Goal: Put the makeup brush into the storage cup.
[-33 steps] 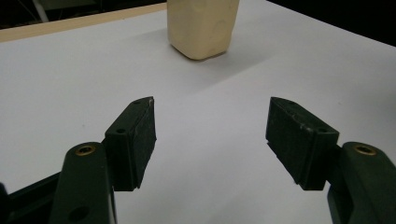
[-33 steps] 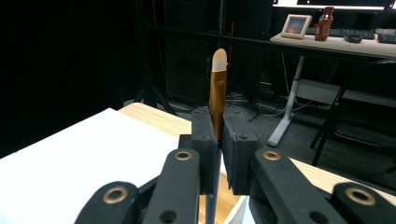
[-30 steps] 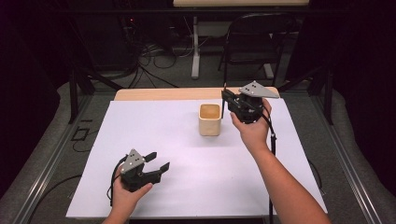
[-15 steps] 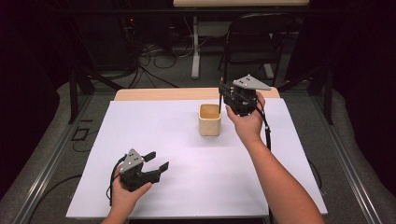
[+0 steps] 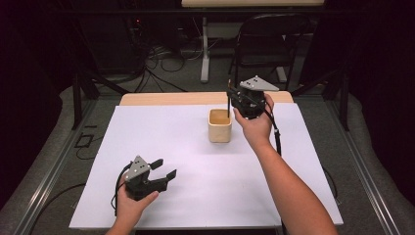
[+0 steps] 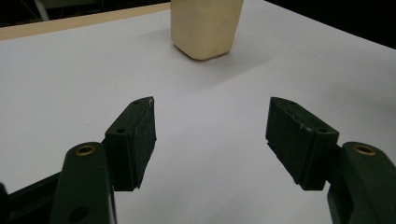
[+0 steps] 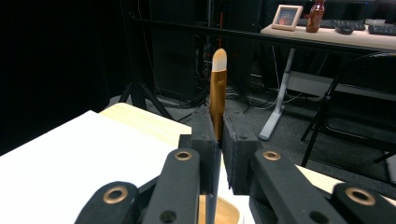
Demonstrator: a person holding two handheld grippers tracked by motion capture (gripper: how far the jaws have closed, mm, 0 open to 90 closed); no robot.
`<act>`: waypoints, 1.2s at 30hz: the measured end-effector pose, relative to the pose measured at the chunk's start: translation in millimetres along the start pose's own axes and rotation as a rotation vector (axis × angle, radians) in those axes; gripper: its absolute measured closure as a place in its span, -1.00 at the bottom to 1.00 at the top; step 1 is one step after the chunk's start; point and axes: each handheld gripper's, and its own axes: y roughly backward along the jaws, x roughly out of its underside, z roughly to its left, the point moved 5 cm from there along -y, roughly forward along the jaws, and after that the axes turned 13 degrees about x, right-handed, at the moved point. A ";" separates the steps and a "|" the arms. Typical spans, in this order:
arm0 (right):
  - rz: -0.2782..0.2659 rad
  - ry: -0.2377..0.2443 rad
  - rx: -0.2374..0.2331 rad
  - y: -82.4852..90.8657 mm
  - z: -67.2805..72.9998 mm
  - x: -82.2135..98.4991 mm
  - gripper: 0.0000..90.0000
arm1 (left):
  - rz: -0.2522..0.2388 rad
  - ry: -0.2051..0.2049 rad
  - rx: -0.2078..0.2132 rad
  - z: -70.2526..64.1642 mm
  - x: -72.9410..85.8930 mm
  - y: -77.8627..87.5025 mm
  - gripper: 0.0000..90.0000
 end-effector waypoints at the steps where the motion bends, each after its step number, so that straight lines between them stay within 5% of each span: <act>1: 0.005 0.004 0.000 -0.1 0.6 0.2 0.87 | 0.001 0.000 0.000 0.1 0.1 0.0 -0.26; 36: 0.042 0.044 -0.005 -17.0 15.3 14.2 0.87 | 0.005 -0.003 0.000 0.5 0.4 -0.4 -0.26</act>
